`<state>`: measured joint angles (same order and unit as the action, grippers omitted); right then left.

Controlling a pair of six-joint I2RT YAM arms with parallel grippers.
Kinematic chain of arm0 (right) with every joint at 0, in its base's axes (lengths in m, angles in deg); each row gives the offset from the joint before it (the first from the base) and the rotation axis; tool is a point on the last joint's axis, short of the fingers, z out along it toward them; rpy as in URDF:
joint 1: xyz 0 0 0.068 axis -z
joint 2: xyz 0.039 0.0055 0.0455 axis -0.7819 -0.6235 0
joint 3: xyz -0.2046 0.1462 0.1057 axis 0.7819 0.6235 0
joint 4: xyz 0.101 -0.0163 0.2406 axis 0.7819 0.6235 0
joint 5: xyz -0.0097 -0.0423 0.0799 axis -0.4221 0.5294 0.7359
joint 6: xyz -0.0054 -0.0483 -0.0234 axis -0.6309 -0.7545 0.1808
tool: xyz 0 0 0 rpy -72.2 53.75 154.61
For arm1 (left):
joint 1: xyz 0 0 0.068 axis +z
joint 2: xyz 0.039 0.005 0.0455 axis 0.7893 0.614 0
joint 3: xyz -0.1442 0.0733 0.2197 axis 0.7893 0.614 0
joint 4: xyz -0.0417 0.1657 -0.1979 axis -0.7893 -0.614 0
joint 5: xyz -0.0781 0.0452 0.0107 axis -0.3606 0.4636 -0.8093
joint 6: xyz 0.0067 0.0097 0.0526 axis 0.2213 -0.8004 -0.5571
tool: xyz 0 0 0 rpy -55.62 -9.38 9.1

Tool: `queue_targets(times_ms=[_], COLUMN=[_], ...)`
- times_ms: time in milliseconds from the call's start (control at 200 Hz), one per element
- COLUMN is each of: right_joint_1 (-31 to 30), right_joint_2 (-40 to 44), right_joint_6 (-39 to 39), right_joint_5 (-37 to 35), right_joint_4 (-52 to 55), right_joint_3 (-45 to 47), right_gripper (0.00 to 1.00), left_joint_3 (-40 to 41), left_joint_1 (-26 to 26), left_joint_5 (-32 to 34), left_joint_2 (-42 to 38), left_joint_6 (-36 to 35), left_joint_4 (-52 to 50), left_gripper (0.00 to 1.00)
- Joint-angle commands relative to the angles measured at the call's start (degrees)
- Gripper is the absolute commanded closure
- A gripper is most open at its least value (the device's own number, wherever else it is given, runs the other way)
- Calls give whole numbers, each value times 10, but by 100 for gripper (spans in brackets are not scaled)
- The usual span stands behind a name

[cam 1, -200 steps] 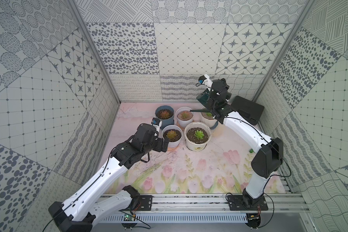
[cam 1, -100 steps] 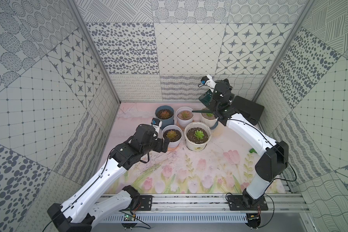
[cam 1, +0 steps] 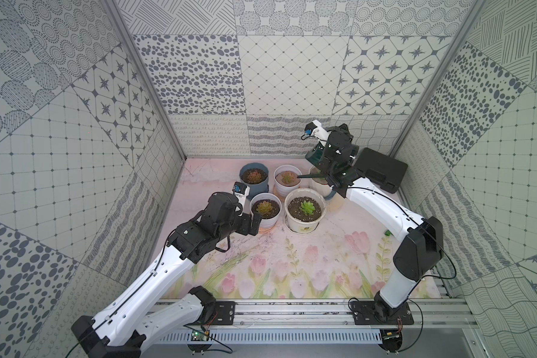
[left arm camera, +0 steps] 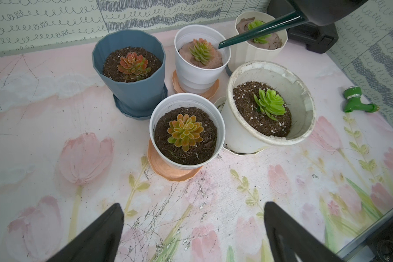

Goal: Water the succulent around the soil edge
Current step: Water the soil of the potted plant with water.

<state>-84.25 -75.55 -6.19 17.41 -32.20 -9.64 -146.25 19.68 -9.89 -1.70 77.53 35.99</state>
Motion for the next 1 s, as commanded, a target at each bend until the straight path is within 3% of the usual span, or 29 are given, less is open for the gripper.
queue_targets(times_ms=[0, 395, 996], right_joint_1=[-13, -46, -59], right_joint_2=[25, 35, -55], right_joint_6=[-19, -10, 2], right_joint_5=[4, 9, 12], right_joint_4=[-57, -22, 6], right_joint_3=[3, 1, -108], right_gripper=[100, 100, 100], left_joint_3=[1, 3, 1], left_joint_1=[8, 9, 12], left_joint_5=[-9, -9, -6], left_joint_2=[-5, -8, -8], left_joint_6=[-12, -11, -19], left_joint_4=[18, 20, 19], left_gripper=[1, 1, 0])
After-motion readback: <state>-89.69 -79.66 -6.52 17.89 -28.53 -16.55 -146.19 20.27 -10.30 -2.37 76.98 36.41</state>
